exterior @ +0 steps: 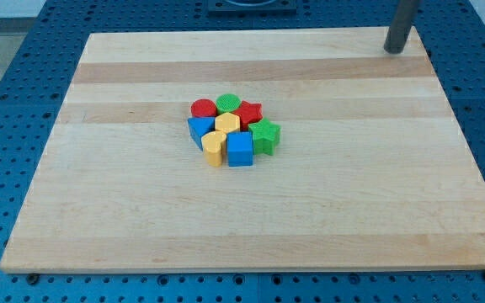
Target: Move the red star towards top left
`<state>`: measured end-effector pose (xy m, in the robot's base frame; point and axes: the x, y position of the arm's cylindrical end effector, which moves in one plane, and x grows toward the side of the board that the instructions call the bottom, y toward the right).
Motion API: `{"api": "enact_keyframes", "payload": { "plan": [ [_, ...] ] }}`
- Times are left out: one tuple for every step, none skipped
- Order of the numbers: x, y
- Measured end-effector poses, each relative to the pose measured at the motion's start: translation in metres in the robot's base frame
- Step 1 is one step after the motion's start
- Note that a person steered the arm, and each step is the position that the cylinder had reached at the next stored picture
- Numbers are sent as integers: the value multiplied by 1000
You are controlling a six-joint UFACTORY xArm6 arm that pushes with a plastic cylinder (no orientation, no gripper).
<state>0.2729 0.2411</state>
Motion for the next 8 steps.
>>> {"api": "enact_keyframes", "payload": {
  "plan": [
    [65, -8],
    [125, -23],
    [133, -50],
    [133, -85],
    [134, -117],
    [139, -147],
    [147, -178],
    [157, -200]
  ]
}}
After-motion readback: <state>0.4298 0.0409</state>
